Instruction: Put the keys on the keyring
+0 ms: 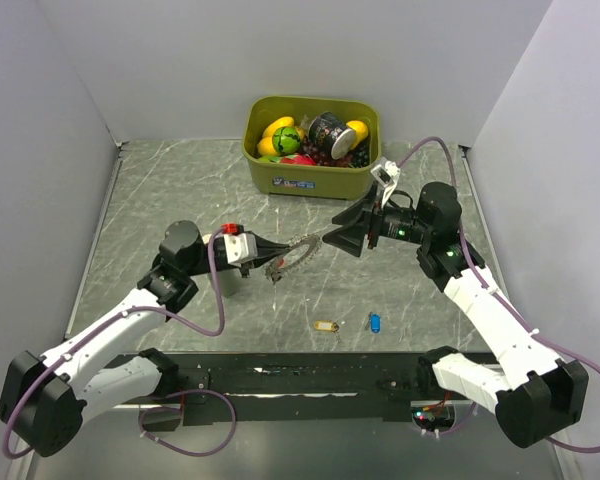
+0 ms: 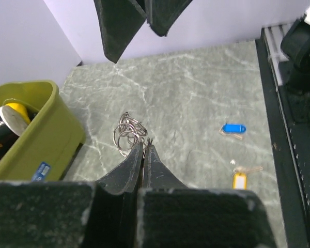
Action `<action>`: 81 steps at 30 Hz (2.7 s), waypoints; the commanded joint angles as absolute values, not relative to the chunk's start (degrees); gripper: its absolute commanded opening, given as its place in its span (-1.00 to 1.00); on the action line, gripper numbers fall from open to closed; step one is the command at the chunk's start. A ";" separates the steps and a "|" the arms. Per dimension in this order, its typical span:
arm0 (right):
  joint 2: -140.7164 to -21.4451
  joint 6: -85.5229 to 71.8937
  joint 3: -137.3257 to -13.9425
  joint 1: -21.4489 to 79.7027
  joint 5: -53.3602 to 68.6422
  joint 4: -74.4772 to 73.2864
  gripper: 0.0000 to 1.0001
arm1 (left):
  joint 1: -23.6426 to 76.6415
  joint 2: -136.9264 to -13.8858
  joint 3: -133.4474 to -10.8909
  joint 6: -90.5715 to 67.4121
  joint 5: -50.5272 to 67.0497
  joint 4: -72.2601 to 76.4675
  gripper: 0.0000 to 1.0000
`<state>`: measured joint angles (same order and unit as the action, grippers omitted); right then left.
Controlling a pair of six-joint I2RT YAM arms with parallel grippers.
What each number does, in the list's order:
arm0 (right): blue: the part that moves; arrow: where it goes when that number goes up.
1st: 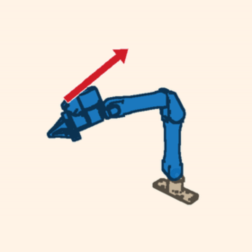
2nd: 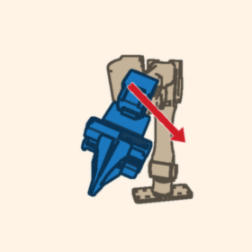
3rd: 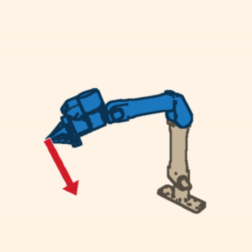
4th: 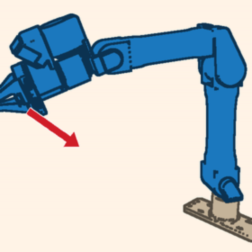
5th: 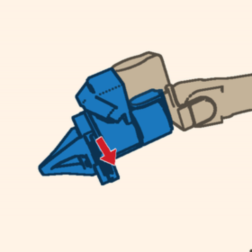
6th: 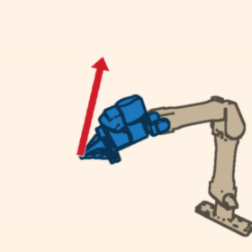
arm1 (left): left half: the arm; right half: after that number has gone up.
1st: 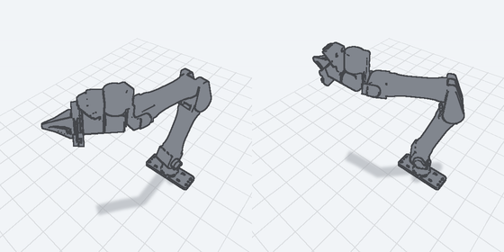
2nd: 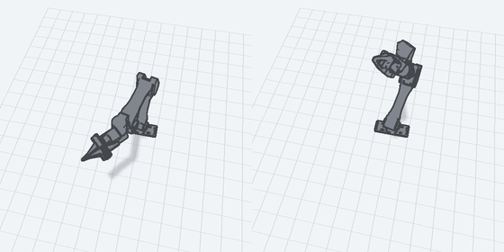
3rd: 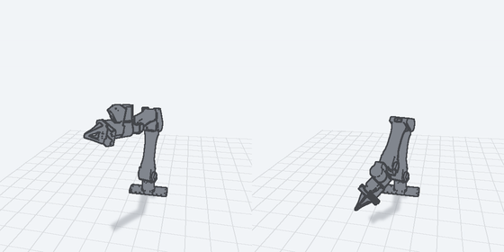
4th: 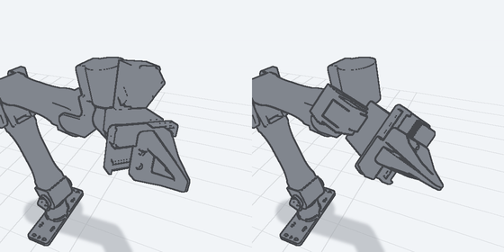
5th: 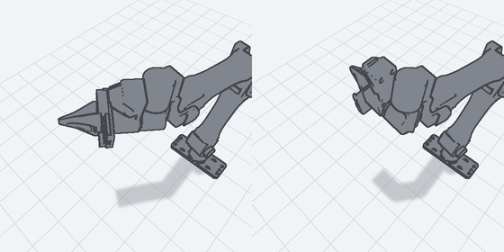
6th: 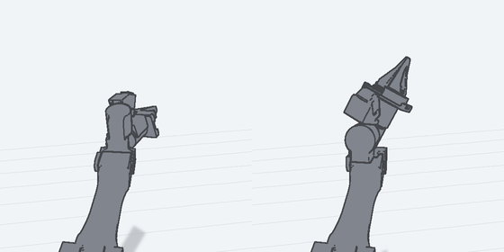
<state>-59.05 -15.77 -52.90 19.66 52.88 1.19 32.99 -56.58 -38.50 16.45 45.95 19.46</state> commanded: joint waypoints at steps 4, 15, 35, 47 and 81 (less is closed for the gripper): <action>-56.95 -19.07 -49.67 17.93 45.10 -1.74 0.60 | 32.44 -56.34 -31.82 0.46 45.17 48.93 -0.98; -55.72 -22.06 -45.27 18.01 31.84 -18.59 0.66 | 24.18 -59.49 -24.26 -22.66 45.61 83.12 -0.98; -72.32 -27.33 -49.74 38.40 11.86 -38.76 0.10 | 18.72 -53.27 -27.16 -12.48 46.93 65.40 -0.98; -86.83 -29.44 -53.61 43.33 11.51 -37.35 -0.30 | 18.72 -49.49 -25.93 -12.39 47.11 62.15 -0.98; -83.15 -22.86 -58.44 44.74 0.27 -42.36 -1.00 | 18.72 -46.50 -27.16 -7.03 47.55 52.92 -0.98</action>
<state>-89.76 -26.30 -53.56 44.49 5.82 -39.92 19.05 -48.01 -24.77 -9.61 47.13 52.69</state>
